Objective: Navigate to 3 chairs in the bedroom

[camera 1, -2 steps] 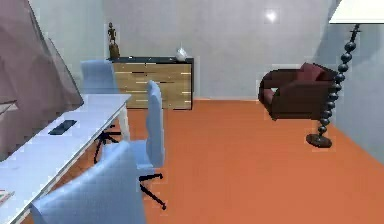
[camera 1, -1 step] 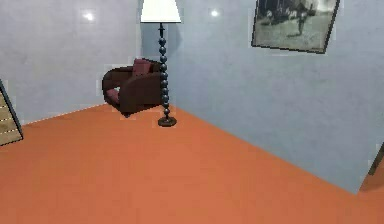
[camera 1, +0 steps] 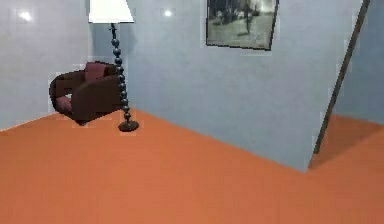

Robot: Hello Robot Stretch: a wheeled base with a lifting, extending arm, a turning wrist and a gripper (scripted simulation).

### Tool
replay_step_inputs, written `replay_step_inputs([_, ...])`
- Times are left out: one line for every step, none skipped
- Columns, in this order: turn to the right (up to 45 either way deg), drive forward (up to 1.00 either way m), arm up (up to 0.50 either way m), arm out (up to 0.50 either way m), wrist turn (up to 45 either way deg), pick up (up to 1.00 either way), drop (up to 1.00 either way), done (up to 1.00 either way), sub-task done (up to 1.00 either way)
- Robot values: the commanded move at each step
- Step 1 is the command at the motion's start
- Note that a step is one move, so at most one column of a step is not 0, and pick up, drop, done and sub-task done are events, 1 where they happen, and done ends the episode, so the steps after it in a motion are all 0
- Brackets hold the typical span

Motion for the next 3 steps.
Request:
replay_step_inputs([0.0, 0.5, 0.0, 0.0, 0.0, 0.0, 0.0, 0.0, 0.0])
replay_step_inputs([-45.0, 0.0, 0.0, 0.0, 0.0, 0.0, 0.0, 0.0, 0.0])
replay_step_inputs([-42.0, 0.0, 0.0, 0.0, 0.0, 0.0, 0.0, 0.0, 0.0])
